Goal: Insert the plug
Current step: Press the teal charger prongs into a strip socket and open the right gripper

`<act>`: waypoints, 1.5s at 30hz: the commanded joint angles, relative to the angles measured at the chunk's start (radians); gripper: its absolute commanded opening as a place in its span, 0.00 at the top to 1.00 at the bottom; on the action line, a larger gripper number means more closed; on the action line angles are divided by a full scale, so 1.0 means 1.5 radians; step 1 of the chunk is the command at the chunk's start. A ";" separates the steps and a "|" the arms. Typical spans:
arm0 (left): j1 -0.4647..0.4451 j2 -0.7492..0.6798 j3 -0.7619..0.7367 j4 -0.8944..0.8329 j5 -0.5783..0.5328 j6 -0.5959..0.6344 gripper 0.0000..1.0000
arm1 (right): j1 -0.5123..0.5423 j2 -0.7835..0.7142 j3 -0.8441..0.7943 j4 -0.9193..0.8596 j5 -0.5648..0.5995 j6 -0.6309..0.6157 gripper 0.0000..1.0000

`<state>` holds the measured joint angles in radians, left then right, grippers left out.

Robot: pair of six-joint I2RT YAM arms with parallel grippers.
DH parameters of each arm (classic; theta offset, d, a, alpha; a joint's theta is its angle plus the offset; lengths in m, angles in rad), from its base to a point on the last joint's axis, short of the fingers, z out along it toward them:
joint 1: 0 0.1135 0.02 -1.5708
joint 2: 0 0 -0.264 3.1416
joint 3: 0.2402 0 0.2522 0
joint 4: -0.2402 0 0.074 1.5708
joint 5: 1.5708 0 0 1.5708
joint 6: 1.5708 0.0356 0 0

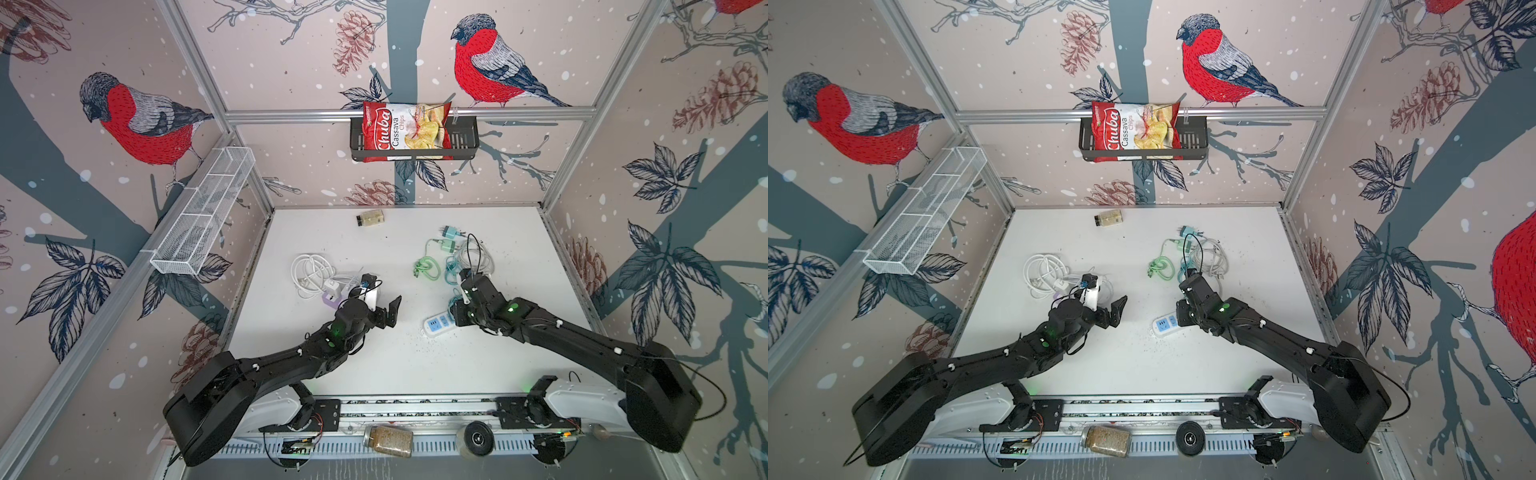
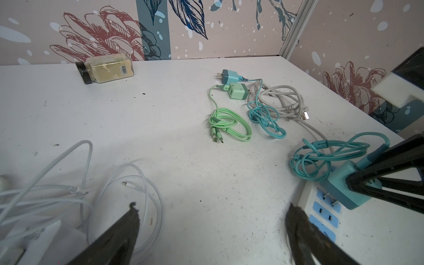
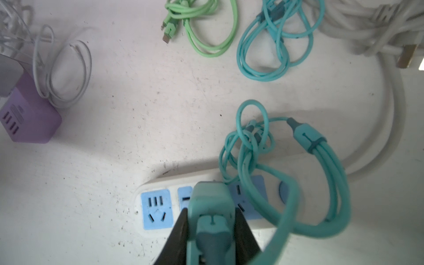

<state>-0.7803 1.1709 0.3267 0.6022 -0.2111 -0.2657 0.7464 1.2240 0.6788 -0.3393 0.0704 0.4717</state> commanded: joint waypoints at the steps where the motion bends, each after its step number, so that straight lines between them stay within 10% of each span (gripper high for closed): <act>1: 0.000 0.003 -0.001 0.033 -0.002 -0.002 0.02 | 0.002 -0.001 -0.004 -0.052 0.013 0.008 0.94; 45: 0.004 -0.043 0.023 -0.016 -0.153 0.038 0.02 | 0.167 0.237 0.035 0.112 0.084 0.005 0.97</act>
<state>-0.7795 1.1088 0.3470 0.5926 -0.3763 -0.2115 0.9924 1.5246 0.7181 0.0013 0.3653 0.4957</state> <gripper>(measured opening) 0.976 0.284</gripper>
